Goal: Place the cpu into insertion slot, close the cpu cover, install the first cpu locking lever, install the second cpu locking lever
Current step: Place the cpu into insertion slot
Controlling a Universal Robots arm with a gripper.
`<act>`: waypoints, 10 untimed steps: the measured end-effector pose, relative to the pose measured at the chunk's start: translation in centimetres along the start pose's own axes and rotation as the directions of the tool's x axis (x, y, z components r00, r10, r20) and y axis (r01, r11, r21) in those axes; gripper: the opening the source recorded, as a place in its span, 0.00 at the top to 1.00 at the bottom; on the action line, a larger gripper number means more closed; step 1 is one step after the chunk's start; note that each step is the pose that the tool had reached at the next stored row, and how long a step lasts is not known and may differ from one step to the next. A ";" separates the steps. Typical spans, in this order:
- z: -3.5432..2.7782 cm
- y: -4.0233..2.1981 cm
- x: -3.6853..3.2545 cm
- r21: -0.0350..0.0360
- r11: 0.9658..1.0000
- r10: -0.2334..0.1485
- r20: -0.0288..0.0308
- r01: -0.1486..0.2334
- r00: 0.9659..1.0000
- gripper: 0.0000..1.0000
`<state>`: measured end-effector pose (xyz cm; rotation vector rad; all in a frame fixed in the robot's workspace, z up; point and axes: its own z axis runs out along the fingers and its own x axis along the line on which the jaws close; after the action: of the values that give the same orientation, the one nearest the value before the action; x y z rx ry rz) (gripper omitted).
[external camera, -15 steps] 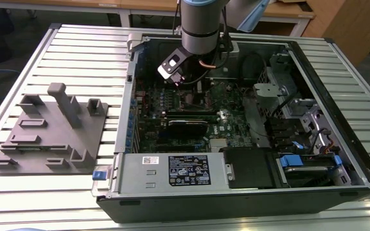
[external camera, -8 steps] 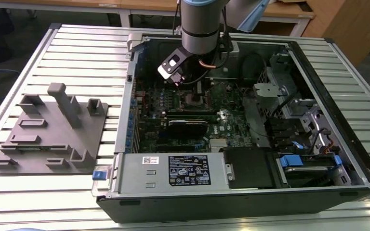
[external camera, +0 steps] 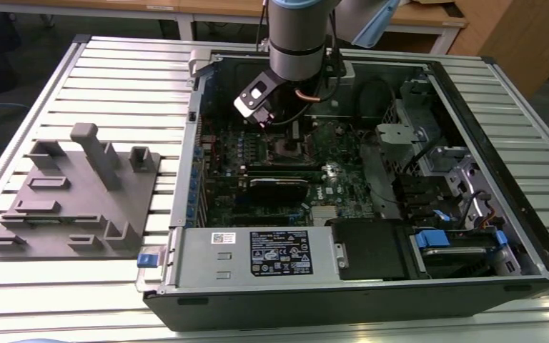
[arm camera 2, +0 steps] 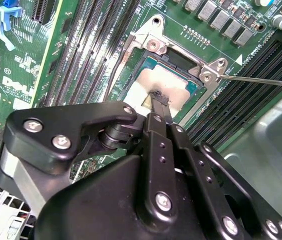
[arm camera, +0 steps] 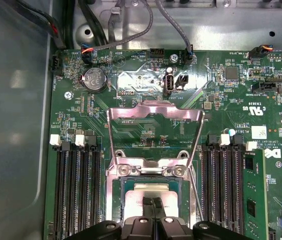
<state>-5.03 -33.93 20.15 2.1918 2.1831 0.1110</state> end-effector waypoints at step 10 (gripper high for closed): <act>0.00 -0.14 0.01 0.008 1.000 0.001 -0.003 -0.001 1.000 0.90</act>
<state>-5.18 -33.92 20.13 2.1978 2.1882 0.1068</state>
